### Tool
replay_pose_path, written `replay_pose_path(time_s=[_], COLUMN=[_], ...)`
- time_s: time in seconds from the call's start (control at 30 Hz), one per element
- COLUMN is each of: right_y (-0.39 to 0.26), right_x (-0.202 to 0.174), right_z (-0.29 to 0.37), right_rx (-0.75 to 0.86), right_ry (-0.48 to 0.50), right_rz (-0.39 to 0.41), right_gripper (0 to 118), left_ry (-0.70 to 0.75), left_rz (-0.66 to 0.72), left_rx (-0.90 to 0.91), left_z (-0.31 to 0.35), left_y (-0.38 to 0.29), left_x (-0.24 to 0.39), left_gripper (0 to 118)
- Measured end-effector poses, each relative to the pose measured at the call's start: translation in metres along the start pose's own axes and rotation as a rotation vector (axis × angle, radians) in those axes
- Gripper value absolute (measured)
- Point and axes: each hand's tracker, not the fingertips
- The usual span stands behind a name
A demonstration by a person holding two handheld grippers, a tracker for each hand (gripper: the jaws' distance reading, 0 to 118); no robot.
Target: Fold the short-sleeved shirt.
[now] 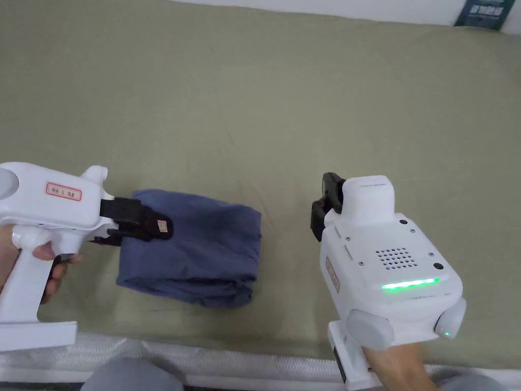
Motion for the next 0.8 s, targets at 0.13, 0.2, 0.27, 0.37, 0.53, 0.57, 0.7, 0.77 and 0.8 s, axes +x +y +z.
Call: replay_pose_path(time_s=[0.13,0.2,0.27,0.37,0.53,0.57,0.7,0.77,0.8], right_y=[0.001,0.001,0.001,0.0,0.002,0.002,0.003,0.003,0.003], right_x=[-0.044,-0.066,-0.089,-0.122,-0.17,-0.177,-0.202,-0.21,-0.213], right_z=[-0.019,-0.029,-0.039,-0.054,-0.078,-0.082,-0.096,-0.097,-0.099], right_rx=[-0.008,-0.013,-0.018,-0.027,-0.036,-0.035,-0.043,-0.044,-0.047], right_ry=[0.087,0.125,0.156,0.197,0.232,0.241,0.271,0.283,0.296], right_rz=[0.0,0.001,-0.002,-0.003,-0.021,-0.021,-0.013,-0.011,-0.013], right_gripper=[0,0,0,0,0,0,0,0,0], left_ry=[0.066,0.108,0.142,0.195,0.3,0.304,0.346,0.369,0.377], left_rz=[0.038,0.031,0.03,0.074,0.049,0.047,0.021,0.018,0.015], left_rx=[0.047,0.064,0.074,0.093,0.105,0.097,0.065,0.057,0.051], left_z=[0.061,0.093,0.126,0.167,0.215,0.22,0.234,0.239,0.24], left_y=[0.016,0.024,0.036,0.056,0.095,0.1,0.122,0.131,0.133], left_x=[-0.045,-0.067,-0.091,-0.126,-0.172,-0.179,-0.199,-0.206,-0.208], left_gripper=[25,25,25,25,25,25,25,25,25])
